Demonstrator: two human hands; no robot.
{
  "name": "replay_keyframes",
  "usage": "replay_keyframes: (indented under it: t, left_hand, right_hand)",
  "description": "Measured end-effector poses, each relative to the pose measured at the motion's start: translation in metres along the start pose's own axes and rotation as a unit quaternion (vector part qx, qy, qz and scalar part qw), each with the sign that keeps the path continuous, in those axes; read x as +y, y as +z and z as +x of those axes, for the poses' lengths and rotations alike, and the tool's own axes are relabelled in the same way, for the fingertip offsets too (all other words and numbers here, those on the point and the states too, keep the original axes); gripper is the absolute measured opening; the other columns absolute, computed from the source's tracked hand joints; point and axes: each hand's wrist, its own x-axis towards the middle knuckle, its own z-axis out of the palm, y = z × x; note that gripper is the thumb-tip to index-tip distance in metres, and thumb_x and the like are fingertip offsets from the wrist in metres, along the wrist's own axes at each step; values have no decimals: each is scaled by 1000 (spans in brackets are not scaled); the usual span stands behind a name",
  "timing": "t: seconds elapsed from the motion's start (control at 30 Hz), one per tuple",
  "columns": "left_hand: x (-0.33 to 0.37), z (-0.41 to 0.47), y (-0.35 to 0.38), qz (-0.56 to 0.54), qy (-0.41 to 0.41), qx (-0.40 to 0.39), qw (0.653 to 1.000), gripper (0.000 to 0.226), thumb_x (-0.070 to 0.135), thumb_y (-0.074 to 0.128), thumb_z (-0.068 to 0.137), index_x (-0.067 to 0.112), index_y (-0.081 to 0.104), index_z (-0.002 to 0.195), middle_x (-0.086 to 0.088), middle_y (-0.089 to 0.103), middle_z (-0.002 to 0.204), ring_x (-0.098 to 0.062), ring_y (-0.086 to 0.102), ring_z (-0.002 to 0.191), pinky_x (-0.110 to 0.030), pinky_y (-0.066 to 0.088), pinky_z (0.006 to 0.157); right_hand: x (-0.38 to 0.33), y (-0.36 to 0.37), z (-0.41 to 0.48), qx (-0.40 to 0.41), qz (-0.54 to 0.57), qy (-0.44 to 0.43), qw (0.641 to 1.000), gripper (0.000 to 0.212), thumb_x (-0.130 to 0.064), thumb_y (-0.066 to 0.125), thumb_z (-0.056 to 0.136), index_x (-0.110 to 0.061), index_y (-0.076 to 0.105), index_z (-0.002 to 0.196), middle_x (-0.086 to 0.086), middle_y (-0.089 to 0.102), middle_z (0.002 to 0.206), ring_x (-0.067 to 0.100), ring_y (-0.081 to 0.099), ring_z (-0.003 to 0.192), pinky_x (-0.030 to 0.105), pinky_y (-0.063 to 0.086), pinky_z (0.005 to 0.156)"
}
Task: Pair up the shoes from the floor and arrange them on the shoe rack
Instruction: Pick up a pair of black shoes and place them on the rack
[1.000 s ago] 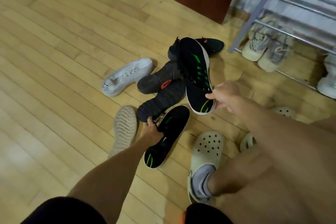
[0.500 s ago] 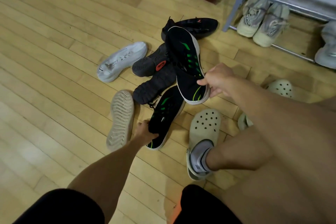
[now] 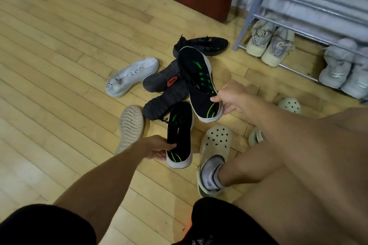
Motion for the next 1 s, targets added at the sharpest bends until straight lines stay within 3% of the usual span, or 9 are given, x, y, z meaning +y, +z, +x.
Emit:
replay_keyframes:
  t: [0.07, 0.17, 0.4, 0.53, 0.57, 0.7, 0.87, 1.0]
  left_hand:
    - [10, -11, -5, 7, 21, 7, 1000, 41, 15, 67, 87, -5, 58, 121, -14, 67, 101, -21, 65, 84, -32, 56, 79]
    - [32, -28, -10, 58, 65, 33, 996, 40, 18, 71, 84, -11, 63, 111, -18, 70, 90, -22, 69, 69, -33, 61, 72]
    - [75, -72, 8, 49, 111, 36, 992, 44, 13, 71, 84, -6, 57, 121, -19, 67, 116, -31, 68, 100, -44, 55, 87]
    - [93, -103, 21, 68, 171, 40, 982, 43, 10, 77, 77, -1, 62, 116, -15, 72, 104, -30, 71, 90, -40, 60, 75]
    - [99, -110, 25, 63, 191, 48, 978, 43, 9, 77, 76, -1, 63, 115, -14, 72, 101, -29, 71, 87, -37, 61, 71]
    - [128, -133, 41, 37, 253, 88, 963, 41, 5, 77, 76, -2, 63, 114, -16, 71, 106, -27, 70, 91, -32, 58, 72]
    - [168, -139, 60, 4, 275, 100, 956, 37, 1, 77, 73, 5, 64, 108, -13, 71, 105, -26, 69, 91, -35, 56, 74]
    - [213, -125, 81, 9, 279, 116, 953, 39, -4, 79, 68, 0, 66, 104, -15, 72, 100, -30, 70, 89, -39, 57, 73]
  right_hand:
    - [-6, -8, -5, 8, -16, -5, 1000, 33, -10, 75, 80, -1, 63, 109, 15, 68, 97, 27, 66, 67, 37, 58, 63]
    - [-17, -26, -15, 30, -31, -25, 999, 29, -9, 77, 78, 3, 66, 102, 16, 72, 92, 31, 70, 78, 42, 60, 73]
    - [-37, -68, -56, 116, -37, -71, 990, 26, -13, 80, 74, 0, 68, 94, 17, 73, 84, 30, 72, 73, 42, 62, 69]
    - [-35, -90, -80, 151, -17, -82, 985, 19, -9, 78, 76, 0, 67, 89, 14, 71, 76, 22, 67, 58, 32, 58, 49]
    - [-32, -95, -86, 156, -12, -81, 984, 19, -8, 78, 76, 0, 67, 89, 14, 70, 76, 22, 66, 58, 33, 58, 51]
    - [-21, -114, -101, 157, -2, -76, 985, 25, -7, 75, 78, 2, 67, 100, 20, 72, 92, 36, 71, 80, 50, 60, 74]
    - [-5, -143, -98, 125, 13, -44, 991, 26, -5, 72, 82, 1, 63, 106, 16, 68, 88, 35, 69, 71, 45, 60, 64]
    - [21, -176, -83, 98, 60, -1, 993, 28, -6, 68, 86, 1, 59, 112, 18, 65, 96, 35, 67, 78, 45, 56, 65]
